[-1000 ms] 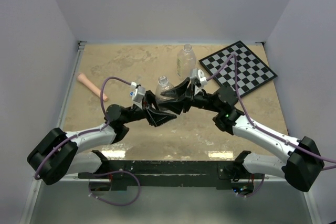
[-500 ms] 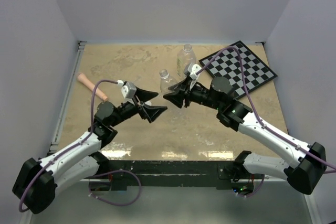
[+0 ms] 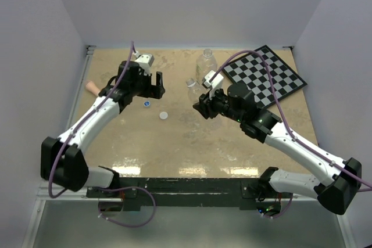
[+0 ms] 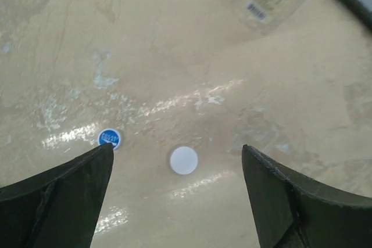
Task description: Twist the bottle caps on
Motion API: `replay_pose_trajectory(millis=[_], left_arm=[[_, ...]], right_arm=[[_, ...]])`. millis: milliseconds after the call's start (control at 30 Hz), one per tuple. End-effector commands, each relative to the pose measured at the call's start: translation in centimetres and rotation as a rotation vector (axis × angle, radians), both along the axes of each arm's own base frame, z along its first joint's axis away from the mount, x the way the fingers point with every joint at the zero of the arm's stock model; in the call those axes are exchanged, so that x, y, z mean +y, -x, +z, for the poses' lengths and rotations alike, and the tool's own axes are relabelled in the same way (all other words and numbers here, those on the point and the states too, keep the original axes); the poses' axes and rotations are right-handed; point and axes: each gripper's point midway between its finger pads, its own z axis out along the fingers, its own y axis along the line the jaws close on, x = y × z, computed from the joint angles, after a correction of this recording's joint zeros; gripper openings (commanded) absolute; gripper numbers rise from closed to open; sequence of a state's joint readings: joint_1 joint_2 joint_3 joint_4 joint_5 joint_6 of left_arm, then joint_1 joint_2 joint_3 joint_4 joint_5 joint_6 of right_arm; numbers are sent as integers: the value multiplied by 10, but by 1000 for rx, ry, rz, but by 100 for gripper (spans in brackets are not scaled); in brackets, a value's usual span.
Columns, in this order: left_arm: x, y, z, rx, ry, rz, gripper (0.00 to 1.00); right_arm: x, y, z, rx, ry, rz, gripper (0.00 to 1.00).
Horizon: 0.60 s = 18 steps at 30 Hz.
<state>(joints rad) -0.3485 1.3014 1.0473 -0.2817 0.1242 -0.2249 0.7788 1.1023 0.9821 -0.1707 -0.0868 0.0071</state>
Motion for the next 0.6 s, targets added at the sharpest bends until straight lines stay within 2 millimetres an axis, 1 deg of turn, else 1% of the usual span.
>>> replay_pose_trajectory(millis=[0,67,167,267,400,567], left_arm=[[33,-5,-48,212,-192,77,96],[38,-15,-57,248,-209,102,94],[54,-24,-74,301,-262,156,92],[63,-30,-93,362,-294,168,85],[63,-35,-117,428,-311,151,77],[59,-41,-137,481,-315,128,74]], right_arm=[[-6,-7,13,-50,29,-30,40],[-6,-6,12,-50,32,-26,40],[-8,-6,11,-52,38,-27,40],[-9,-5,9,-56,45,-28,40],[-10,-6,6,-59,55,-29,40],[-10,-6,4,-61,57,-27,40]])
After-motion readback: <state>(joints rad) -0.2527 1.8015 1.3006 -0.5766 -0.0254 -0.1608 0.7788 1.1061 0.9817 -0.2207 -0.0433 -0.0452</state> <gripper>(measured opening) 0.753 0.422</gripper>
